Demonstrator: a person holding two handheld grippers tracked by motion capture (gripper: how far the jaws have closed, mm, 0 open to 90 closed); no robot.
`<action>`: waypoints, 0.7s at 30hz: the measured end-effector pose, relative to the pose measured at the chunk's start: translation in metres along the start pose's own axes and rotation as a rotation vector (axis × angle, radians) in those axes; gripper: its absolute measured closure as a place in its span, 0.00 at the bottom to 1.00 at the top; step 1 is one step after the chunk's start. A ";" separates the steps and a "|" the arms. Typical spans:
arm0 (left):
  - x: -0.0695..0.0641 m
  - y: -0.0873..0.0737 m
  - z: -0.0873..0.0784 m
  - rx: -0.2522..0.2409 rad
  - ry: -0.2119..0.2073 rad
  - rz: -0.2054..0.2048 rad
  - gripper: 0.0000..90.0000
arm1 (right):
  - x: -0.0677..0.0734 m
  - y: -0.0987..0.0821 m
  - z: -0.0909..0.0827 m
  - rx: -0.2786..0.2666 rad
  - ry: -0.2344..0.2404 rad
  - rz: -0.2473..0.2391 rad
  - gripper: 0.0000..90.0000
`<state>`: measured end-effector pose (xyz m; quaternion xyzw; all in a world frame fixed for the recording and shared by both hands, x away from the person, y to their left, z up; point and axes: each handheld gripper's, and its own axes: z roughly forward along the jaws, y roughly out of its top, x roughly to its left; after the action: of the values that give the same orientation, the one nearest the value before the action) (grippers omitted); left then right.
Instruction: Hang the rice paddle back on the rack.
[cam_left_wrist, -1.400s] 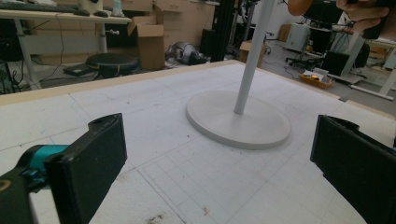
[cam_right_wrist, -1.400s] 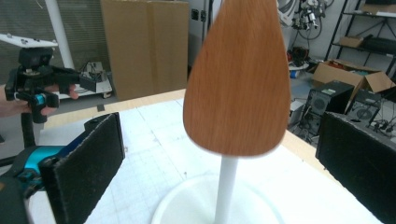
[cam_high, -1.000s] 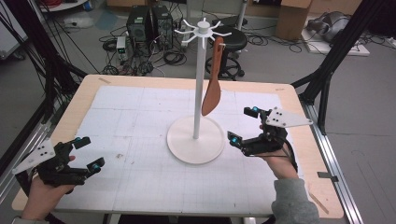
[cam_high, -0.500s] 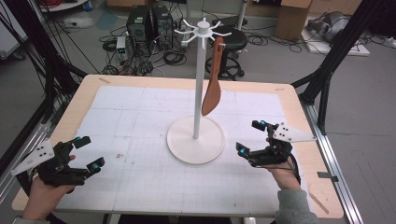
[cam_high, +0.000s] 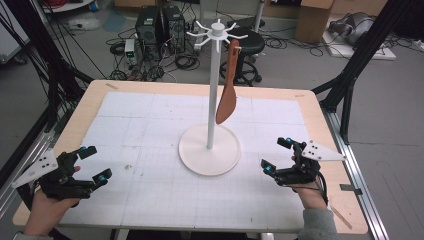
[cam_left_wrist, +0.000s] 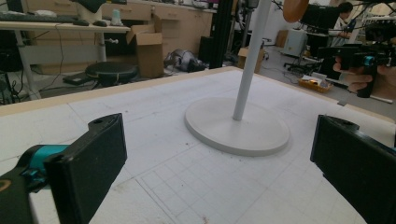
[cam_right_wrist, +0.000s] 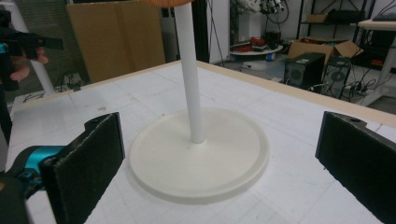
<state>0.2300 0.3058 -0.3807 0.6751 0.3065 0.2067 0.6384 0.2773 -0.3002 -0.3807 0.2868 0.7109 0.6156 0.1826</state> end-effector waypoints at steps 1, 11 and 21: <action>0.000 0.000 0.000 -0.002 0.001 0.000 0.04 | -0.001 -0.001 -0.002 0.003 -0.003 0.001 0.00; 0.001 0.001 -0.003 -0.007 0.009 -0.003 0.05 | -0.006 -0.009 -0.020 -0.007 -0.025 0.019 0.00; 0.003 0.001 -0.006 -0.011 0.018 -0.003 0.05 | -0.014 -0.016 -0.043 -0.023 -0.014 0.022 0.00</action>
<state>0.2289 0.3123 -0.3797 0.6692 0.3124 0.2135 0.6395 0.2587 -0.3434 -0.3904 0.2969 0.6992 0.6237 0.1841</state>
